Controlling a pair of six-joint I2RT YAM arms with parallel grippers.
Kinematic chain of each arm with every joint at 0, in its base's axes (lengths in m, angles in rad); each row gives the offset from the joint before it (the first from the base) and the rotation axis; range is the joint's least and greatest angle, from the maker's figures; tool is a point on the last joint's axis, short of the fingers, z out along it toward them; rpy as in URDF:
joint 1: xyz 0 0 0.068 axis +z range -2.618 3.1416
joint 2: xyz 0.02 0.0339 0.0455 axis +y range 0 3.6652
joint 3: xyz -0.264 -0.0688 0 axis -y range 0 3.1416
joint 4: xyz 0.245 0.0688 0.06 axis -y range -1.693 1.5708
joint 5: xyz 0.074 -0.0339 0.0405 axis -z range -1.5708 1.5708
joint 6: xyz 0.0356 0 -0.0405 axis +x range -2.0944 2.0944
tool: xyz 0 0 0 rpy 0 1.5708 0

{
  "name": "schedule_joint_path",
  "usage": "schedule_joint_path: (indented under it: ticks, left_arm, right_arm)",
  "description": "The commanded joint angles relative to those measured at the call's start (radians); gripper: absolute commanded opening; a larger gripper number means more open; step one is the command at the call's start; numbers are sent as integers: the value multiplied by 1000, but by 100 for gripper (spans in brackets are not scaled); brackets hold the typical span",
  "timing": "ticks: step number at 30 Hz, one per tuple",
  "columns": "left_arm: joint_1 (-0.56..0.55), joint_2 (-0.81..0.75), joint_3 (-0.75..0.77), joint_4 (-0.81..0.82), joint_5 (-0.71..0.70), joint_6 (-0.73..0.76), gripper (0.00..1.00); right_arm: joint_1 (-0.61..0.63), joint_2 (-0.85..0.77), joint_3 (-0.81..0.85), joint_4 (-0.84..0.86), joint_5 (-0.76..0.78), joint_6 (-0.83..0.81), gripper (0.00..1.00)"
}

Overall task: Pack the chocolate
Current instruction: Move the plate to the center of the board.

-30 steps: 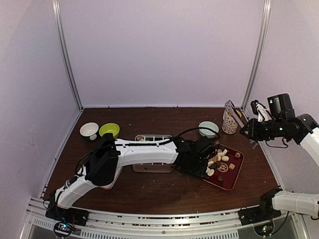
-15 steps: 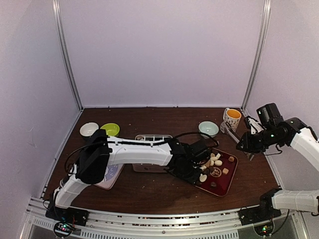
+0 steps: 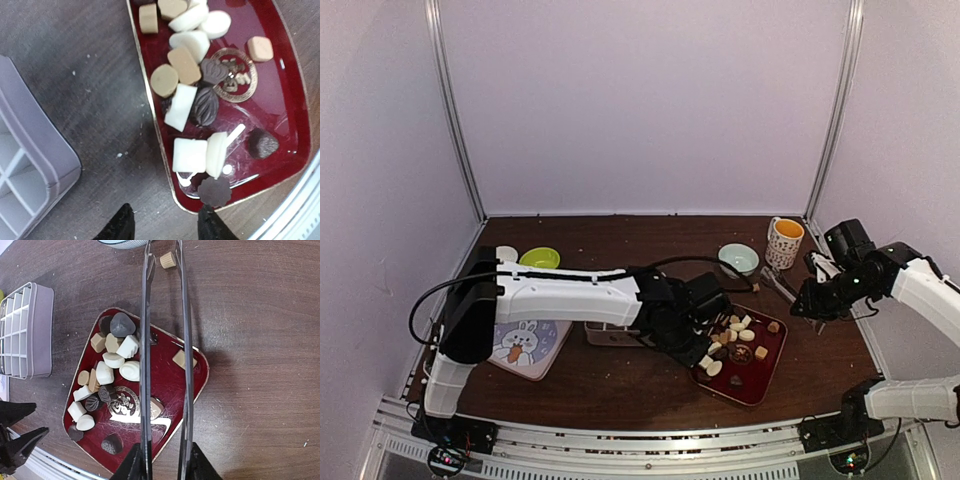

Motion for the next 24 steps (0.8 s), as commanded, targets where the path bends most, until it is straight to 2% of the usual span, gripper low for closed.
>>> schedule_joint_path:
  ticks: [1, 9, 19, 24]
  left_arm:
    - [25, -115, 1, 41, -39, 64, 46]
    - [126, -399, -299, 262, -22, 91, 53]
    - [279, -697, -540, 424, -11, 171, 62]
    - [314, -801, -636, 484, -63, 199, 66]
  right_arm:
    - [-1, 25, 1, 35, 13, 6, 27]
    - [14, 94, 9, 73, 18, 16, 28]
    - [58, 188, 63, 79, 64, 22, 29]
    - [70, 226, 87, 69, 112, 28, 29]
